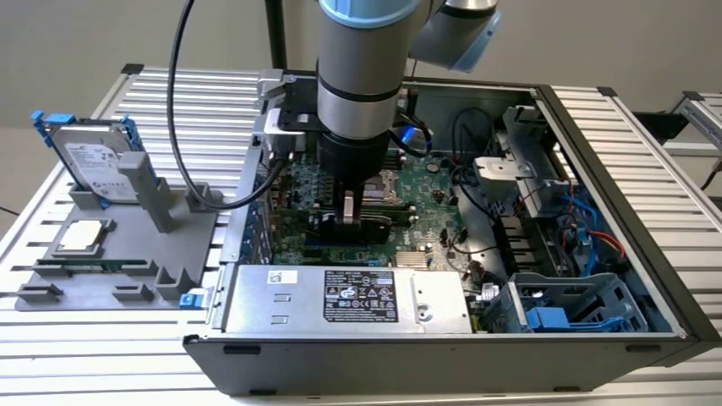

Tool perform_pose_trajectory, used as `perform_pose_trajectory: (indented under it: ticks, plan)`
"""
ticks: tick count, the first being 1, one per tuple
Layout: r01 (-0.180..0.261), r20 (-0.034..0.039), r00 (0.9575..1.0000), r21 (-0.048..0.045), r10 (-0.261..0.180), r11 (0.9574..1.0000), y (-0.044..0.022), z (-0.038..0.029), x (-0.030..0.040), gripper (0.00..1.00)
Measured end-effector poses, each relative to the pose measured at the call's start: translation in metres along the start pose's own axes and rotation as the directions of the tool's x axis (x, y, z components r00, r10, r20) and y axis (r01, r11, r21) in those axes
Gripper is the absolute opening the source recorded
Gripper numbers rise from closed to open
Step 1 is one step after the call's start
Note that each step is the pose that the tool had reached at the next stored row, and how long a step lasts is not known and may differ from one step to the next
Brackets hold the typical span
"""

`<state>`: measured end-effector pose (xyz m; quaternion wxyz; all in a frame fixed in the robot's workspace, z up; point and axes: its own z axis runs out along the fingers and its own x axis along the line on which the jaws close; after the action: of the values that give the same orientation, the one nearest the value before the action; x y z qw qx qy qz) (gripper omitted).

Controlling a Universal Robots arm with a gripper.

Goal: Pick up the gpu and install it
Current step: 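Insert the gpu into the slot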

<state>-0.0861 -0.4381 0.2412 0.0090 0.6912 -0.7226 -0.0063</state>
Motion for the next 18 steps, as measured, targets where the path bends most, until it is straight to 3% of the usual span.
perform_pose_trajectory:
  ticks: [18]
  plan:
    - [0.0, 0.0008, 1.0, -0.0011, 0.0, 1.0, 0.0011, 0.001, 0.0001, 0.0]
